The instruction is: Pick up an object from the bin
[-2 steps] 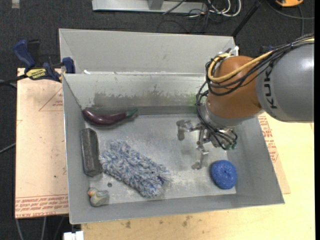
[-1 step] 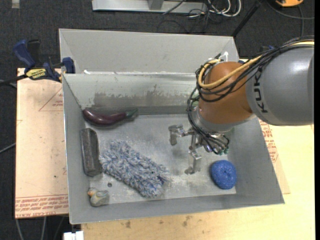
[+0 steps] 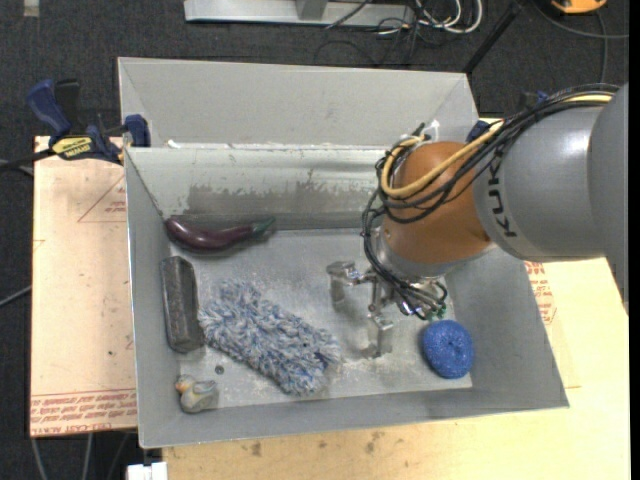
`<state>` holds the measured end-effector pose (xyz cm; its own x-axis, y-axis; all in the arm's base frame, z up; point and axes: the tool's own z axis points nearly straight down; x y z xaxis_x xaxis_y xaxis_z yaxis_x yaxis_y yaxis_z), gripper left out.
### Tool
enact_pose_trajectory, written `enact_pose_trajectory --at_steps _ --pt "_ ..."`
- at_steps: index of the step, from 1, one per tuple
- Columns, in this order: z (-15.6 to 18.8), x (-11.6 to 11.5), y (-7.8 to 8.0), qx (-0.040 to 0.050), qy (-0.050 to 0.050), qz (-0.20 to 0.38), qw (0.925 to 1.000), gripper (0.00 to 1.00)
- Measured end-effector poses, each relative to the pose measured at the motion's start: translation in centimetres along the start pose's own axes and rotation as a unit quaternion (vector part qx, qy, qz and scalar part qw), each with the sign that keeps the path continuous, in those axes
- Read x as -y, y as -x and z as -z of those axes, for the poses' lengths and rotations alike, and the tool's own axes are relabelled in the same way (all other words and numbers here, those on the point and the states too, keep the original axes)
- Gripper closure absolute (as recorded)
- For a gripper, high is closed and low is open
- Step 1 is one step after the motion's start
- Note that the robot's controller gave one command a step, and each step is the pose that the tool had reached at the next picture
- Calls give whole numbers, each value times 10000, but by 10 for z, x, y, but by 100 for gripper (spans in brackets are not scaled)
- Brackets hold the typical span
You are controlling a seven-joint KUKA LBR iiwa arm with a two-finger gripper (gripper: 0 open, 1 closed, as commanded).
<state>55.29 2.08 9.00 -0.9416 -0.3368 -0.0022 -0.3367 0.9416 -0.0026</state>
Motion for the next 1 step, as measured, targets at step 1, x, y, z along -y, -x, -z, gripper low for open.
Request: enact_pose_trajectory --at_steps 1 --pt "-7 -71 1 -15 20 614 9981 0"
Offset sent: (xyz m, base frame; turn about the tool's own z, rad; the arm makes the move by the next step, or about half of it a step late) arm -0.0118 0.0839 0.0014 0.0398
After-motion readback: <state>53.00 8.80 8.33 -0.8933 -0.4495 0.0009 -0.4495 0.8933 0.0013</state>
